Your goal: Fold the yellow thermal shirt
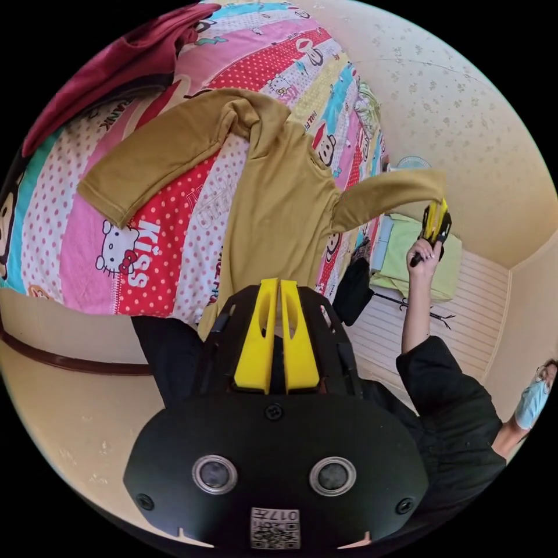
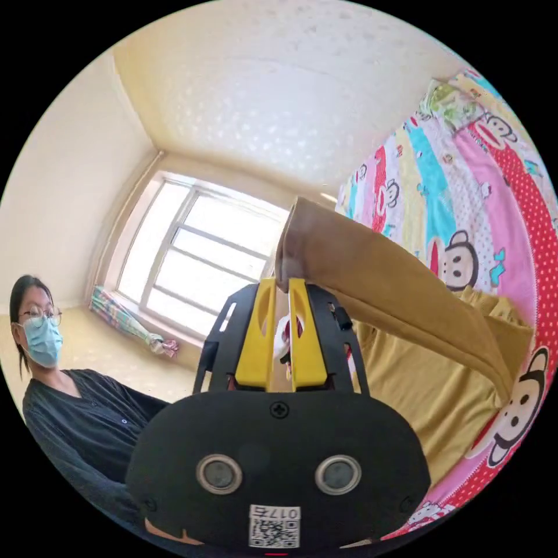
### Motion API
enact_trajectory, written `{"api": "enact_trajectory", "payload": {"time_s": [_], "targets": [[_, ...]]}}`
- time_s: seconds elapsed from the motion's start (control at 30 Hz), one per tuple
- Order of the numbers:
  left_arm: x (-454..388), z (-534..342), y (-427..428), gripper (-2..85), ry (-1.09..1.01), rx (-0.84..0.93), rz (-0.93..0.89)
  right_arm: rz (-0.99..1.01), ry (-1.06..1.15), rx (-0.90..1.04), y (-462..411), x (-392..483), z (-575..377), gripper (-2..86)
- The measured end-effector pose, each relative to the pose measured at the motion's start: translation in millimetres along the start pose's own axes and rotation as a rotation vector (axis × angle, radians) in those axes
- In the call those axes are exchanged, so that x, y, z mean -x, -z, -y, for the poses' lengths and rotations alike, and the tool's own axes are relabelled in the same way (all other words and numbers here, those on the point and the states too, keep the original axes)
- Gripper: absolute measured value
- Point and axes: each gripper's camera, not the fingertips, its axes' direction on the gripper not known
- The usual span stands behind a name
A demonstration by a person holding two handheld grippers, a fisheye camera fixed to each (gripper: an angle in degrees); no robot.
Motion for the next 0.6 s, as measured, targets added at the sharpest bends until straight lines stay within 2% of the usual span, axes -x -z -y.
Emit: {"api": "enact_trajectory", "payload": {"time_s": [0.1, 0.23, 0.33, 0.4, 0.5, 0.57, 0.6], "targets": [[12.3, 11.8, -2.0, 4.3, 0.015, 0.019, -0.01, -0.029, -0.204, 0.213, -96.9, -65.7, -39.4, 4.1], [35.0, 27.6, -8.2, 12.9, 0.111, 0.03, 0.119, -0.164, -0.351, 0.189, -105.7, -109.3, -95.5, 5.2], [44.9, 46.5, -39.1, 14.0, 0.113, 0.12, 0.091, -0.45, -0.496, 0.144, -70.3, -136.4, -136.4, 9.0], [47.3, 55.5, -64.6, 13.4, 0.106, 0.19, 0.092, -0.754, -0.616, 0.112, -38.4, -147.7, -168.8, 12.5], [56.0, 58.2, -123.2, 11.8, 0.139, 0.423, 0.105, -0.981, -0.717, 0.166, -22.5, -164.6, -207.6, 13.2], [59.9, 41.6, -165.5, 7.0, 0.1, 0.64, 0.137, -0.923, -0.78, 0.303, -32.6, -190.6, -234.0, 10.5], [60.0, 36.5, -169.0, 6.5, 0.091, 0.657, 0.126, -0.941, -0.753, 0.329, -36.1, -190.5, -241.7, 7.1]]}}
